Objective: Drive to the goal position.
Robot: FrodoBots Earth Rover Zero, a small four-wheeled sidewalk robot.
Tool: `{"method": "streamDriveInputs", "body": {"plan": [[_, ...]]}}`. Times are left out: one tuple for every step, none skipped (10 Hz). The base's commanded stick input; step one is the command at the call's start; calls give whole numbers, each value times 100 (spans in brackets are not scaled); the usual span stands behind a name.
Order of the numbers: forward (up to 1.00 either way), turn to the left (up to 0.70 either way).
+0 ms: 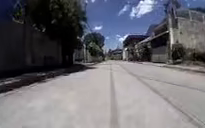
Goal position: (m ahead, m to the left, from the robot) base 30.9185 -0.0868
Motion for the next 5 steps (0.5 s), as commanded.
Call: {"method": "streamDriveInputs", "body": {"plan": [[100, 1], [100, 5], [100, 5], [100, -35], [100, -40]]}}
